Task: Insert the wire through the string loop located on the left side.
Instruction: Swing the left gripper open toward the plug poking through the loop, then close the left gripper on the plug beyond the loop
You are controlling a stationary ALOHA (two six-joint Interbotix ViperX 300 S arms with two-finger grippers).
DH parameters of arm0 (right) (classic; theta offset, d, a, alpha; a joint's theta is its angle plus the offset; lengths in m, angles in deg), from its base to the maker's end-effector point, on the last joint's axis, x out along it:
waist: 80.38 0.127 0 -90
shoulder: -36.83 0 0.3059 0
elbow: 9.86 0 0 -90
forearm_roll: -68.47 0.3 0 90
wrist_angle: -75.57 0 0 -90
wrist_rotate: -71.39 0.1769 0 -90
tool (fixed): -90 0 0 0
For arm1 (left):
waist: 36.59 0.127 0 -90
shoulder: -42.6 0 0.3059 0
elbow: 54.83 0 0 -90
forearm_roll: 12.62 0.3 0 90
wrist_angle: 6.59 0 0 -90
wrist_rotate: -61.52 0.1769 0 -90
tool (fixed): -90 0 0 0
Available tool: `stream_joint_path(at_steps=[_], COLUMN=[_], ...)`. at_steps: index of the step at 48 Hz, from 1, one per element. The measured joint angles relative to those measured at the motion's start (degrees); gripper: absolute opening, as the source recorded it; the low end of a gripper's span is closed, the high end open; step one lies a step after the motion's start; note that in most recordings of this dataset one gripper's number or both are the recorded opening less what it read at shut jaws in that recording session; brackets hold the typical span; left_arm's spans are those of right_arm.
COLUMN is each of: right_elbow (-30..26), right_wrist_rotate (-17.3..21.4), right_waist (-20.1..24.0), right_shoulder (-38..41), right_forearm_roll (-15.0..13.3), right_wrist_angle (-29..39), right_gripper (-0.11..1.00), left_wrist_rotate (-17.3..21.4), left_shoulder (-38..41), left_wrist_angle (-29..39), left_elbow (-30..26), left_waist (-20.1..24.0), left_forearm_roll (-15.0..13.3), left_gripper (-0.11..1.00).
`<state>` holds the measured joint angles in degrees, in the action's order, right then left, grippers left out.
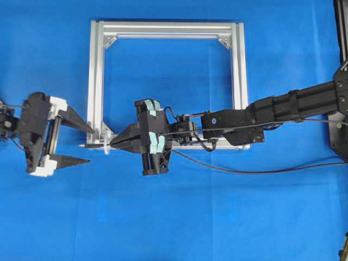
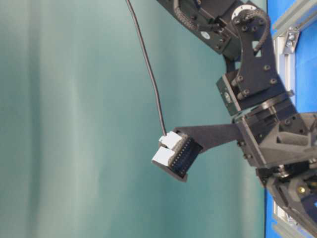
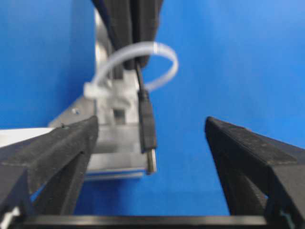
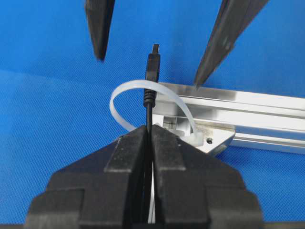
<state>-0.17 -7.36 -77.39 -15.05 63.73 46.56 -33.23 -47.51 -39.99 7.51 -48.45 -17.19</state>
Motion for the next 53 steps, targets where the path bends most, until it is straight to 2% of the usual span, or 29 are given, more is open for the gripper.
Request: stream_joint_path(at_steps=[8,35,43,47,53], right_elbow=[0.0,0.0,0.0,0.0,0.0], right_wrist_rotate=[-0.1,-0.1,0.0,0.0,0.0], right_waist=[0.0,0.0,0.0,0.1,0.0], right_shoulder=[0.0,0.0,0.0,0.0,0.0], right_forearm_roll=[-0.1,-0.1,0.0,0.0,0.0], right_wrist_angle=[0.1,0.1,0.1,0.1,0.1], right_gripper=[0.0,0.0,0.0,0.0,0.0], left_wrist_rotate=[0.0,0.0,0.0,-0.1,-0.4], left_shoulder=[4.5,4.6,4.6,4.5,4.0], left_wrist_angle=[-3.1,-3.7,-3.7,-3.7,-3.7], left_elbow=[-0.6,-0.6,-0.7,-1.0,-1.4], left_waist=[-0.1,-0.2,-0.2,-0.1,0.0], left_forearm_roll=[0.0,0.0,0.0,-0.1,-0.1], left_gripper=[0.87,0.87,0.83,0.73,0.38])
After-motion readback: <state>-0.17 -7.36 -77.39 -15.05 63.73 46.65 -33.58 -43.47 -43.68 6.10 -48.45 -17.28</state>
